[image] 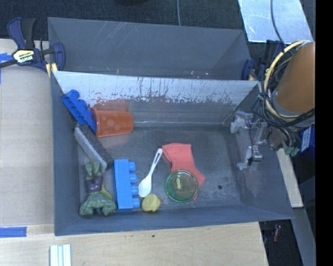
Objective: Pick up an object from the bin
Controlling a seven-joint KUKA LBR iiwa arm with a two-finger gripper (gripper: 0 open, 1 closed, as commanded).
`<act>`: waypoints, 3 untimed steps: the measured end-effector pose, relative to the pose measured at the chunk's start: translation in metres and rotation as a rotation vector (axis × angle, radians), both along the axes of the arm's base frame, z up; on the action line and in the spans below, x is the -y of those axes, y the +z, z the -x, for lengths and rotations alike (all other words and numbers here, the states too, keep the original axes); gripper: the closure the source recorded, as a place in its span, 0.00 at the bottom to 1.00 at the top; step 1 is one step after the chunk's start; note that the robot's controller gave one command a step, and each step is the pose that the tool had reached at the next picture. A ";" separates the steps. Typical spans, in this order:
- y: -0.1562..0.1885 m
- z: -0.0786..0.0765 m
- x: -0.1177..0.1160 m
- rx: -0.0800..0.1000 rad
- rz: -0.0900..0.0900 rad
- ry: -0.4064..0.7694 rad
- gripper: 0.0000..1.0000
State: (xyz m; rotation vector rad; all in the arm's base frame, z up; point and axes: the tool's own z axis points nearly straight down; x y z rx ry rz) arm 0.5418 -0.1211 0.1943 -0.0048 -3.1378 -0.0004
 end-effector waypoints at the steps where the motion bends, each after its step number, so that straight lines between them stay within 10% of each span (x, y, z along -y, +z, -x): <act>1: 0.004 -0.002 0.000 0.008 0.001 0.003 0.00; 2: -0.055 0.013 -0.034 0.010 0.002 0.127 0.00; 3: -0.038 0.022 -0.078 0.013 0.003 0.006 0.00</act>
Offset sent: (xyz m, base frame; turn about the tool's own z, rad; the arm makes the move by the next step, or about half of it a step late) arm -0.0322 0.0734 -0.1243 -0.2757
